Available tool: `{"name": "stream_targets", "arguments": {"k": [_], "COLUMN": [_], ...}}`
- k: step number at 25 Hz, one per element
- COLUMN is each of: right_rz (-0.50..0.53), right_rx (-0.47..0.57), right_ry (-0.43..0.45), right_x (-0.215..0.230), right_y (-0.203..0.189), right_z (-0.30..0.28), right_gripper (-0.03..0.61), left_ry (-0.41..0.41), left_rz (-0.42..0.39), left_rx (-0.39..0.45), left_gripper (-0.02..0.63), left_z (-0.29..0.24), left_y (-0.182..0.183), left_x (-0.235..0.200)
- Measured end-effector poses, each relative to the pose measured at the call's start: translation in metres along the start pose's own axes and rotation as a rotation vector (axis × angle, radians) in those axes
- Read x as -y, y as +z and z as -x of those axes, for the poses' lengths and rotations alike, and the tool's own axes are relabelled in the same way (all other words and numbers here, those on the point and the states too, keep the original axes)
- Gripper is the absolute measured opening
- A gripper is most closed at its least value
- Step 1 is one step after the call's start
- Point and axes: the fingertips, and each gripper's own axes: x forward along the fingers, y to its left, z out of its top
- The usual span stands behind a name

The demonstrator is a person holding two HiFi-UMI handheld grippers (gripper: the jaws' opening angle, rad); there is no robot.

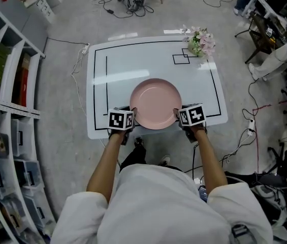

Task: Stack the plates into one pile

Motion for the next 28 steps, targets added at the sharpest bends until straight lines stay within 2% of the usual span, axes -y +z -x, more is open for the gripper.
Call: {"name": "stream_targets", "arguments": {"k": [3, 5, 9, 11, 13, 15, 18, 20, 24, 26, 28], "right_rz": [0.008, 0.007, 0.007, 0.008, 0.011, 0.023, 0.036, 0.062, 0.205, 0.255, 0.298], "right_rx": [-0.004, 0.013, 0.079, 0.131, 0.191, 0.247, 0.343, 0.428, 0.604, 0.679, 0.741], "right_ry": [-0.024, -0.044, -0.079, -0.106, -0.134, -0.16, -0.15, -0.13, -0.134, -0.147, -0.158], "right_x": [0.006, 0.013, 0.03, 0.039, 0.046, 0.052, 0.05, 0.042, 0.017, 0.007, -0.004], "right_y": [-0.005, -0.003, 0.009, 0.018, 0.03, 0.043, 0.072, 0.095, 0.147, 0.169, 0.189], "right_z": [-0.002, 0.003, 0.023, 0.039, 0.055, 0.07, 0.101, 0.128, 0.187, 0.214, 0.237], "right_gripper": [0.159, 0.161, 0.163, 0.141, 0.095, 0.015, 0.014, 0.014, 0.014, 0.012, 0.012], "left_ry": [0.023, 0.042, 0.06, 0.076, 0.063, 0.01, -0.073, -0.068, 0.108, 0.152, 0.15], "left_rz": [-0.036, -0.029, 0.071, 0.064, 0.043, 0.044, 0.037, -0.057, -0.405, -0.478, -0.488], "left_rx": [-0.012, 0.0, 0.092, 0.136, 0.206, 0.306, 0.459, 0.548, 0.701, 0.757, 0.803], "left_gripper": [0.13, 0.152, 0.169, 0.169, 0.158, 0.105, 0.033, 0.024, 0.02, 0.02, 0.02], "left_z": [-0.003, -0.001, 0.013, 0.021, 0.03, 0.044, 0.075, 0.101, 0.156, 0.179, 0.201], "left_y": [-0.002, 0.0, 0.016, 0.028, 0.044, 0.066, 0.102, 0.127, 0.174, 0.196, 0.215], "left_x": [0.001, -0.002, -0.011, -0.012, -0.008, 0.003, 0.022, 0.034, 0.055, 0.063, 0.07]}}
